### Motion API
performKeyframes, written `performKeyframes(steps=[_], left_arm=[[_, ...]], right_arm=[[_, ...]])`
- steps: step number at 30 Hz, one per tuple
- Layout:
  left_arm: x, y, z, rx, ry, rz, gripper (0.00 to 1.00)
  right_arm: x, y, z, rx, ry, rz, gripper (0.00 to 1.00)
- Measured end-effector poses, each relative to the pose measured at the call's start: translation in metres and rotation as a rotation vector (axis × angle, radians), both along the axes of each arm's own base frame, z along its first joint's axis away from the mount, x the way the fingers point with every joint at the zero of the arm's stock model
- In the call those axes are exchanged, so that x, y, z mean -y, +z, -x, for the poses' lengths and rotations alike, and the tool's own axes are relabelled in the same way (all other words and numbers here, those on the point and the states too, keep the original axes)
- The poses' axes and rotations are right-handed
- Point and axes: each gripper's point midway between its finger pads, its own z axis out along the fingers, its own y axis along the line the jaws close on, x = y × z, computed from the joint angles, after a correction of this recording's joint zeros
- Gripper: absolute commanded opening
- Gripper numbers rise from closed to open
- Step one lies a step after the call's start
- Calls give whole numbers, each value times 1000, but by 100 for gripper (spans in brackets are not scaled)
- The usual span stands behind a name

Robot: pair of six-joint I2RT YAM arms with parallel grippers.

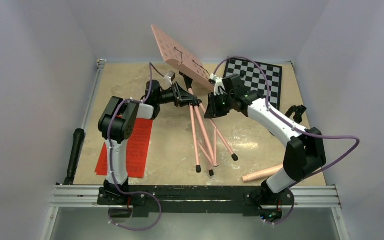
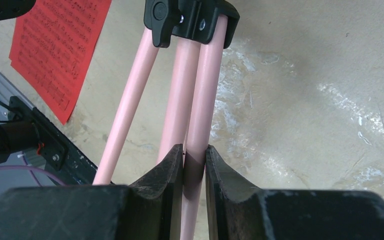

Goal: Pack up the instrument practice props

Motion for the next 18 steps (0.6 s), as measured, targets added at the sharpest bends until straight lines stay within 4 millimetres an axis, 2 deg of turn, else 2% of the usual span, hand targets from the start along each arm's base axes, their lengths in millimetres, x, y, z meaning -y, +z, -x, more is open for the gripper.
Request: performKeyframes(steps=[3, 5, 8, 9, 11, 14, 18], left_arm=[[-1, -9, 0, -26, -6, 9, 34], [-3, -18, 0, -54, 1, -9, 64], [-10, -33, -2, -73, 32, -56, 85], [-17, -44, -2, -112, 58, -81, 97], [-31, -61, 2, -180, 97, -117, 99], [-51, -80, 22, -303, 136, -162, 99], [-70, -79, 44, -367, 179, -229, 99]], right_arm=[[1, -5, -2, -3, -15, 18, 0], [1, -11, -4, -19, -27, 27, 0], [-9, -17, -8, -40, -31, 8, 0], [-14, -18, -9, -42, -31, -3, 0], [-20, -19, -14, -42, -41, -22, 0], [-23, -21, -19, -41, -75, -32, 0], [-25, -22, -22, -56, -117, -48, 0]])
